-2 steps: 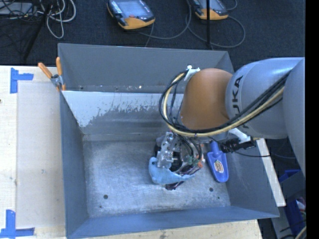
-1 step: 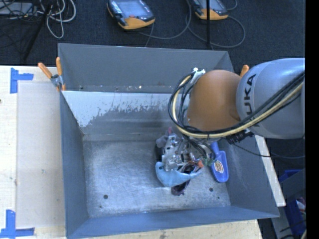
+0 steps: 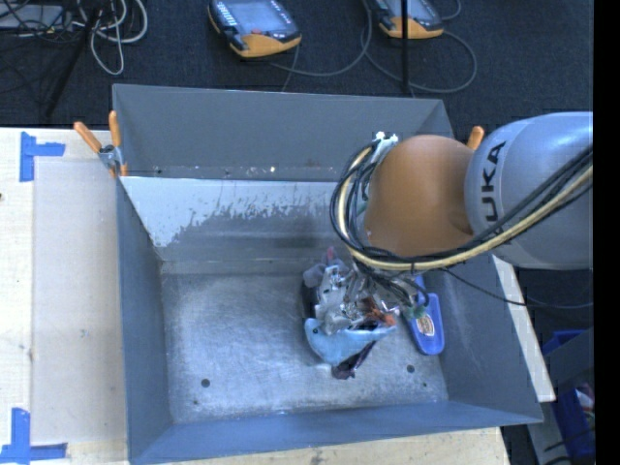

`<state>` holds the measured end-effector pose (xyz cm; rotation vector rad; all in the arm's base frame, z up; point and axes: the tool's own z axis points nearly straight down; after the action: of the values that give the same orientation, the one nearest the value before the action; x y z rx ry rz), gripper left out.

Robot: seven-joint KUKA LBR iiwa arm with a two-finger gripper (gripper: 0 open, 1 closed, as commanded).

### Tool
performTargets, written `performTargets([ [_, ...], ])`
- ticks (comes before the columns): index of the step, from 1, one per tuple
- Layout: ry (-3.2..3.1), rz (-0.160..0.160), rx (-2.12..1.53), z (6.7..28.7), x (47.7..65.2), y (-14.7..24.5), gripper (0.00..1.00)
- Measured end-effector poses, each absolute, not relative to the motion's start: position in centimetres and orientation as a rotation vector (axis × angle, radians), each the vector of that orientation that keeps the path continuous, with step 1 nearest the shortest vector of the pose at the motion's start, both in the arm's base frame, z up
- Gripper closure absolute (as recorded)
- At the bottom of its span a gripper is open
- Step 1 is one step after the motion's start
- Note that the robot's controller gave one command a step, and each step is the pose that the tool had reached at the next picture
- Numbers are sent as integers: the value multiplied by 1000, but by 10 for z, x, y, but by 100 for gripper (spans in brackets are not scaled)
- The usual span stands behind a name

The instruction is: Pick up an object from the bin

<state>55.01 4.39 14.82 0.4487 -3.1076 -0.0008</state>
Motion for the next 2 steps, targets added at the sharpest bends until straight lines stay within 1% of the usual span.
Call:
performTargets([
  [1,-2977,-2,995,161,527,31,100],
  [2,-2926,-3,1144,185,529,21,100],
])
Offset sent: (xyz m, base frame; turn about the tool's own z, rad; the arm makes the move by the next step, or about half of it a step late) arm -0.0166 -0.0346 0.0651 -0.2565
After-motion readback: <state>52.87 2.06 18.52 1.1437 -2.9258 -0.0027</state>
